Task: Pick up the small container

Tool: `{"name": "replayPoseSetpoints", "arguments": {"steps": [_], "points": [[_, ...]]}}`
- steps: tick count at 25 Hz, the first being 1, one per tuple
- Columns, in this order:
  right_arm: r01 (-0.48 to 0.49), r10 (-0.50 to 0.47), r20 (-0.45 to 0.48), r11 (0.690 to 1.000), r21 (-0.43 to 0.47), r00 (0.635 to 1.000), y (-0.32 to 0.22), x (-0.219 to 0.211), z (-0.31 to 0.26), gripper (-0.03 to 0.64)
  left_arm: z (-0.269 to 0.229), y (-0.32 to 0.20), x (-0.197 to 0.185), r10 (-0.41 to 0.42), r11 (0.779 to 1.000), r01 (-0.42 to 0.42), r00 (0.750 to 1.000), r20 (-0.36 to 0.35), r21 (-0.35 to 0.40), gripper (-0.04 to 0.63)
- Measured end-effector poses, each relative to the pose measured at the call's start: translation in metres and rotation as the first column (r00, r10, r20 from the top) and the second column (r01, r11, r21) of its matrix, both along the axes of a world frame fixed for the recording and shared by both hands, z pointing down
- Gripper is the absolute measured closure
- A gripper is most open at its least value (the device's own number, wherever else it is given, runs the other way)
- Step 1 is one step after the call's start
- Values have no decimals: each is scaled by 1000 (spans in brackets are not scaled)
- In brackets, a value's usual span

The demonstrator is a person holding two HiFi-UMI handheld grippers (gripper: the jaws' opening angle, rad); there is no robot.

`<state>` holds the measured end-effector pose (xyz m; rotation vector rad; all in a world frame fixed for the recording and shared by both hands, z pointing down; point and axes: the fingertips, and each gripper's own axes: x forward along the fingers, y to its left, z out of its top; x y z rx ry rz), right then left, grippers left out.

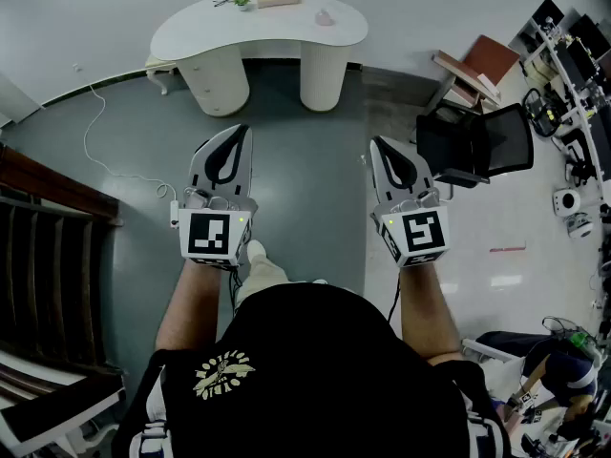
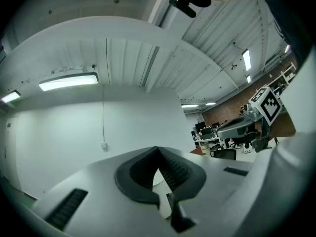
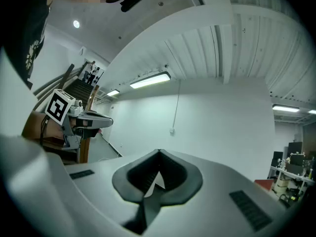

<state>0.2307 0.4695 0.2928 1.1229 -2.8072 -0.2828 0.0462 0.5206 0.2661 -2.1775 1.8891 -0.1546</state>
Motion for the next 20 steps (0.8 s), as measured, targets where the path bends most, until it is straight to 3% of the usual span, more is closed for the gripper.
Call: {"name": "replayPoseSetpoints", "arguments": {"steps": [9, 14, 17, 18, 20], "points": [[48, -46, 54, 998, -39, 997, -6, 15, 7, 588, 0, -13, 25, 0, 1000, 0, 1000, -8, 4, 587], [89, -85, 60, 994, -60, 995, -22, 6, 13, 586, 7, -20, 3, -34, 999, 33, 999, -4, -34, 586], [83, -79, 59, 994, -67, 995, -42, -8, 16, 579, 15, -38, -20, -45, 997, 46, 998, 34, -55, 587], [79, -75, 60, 994, -76, 995, -50, -15, 18, 543, 15, -47, -27, -47, 998, 49, 998, 43, -46, 586], [69, -62, 66, 991, -110, 996, -68, -27, 24, 376, 15, -65, -41, -55, 998, 56, 998, 38, -32, 586]]}}
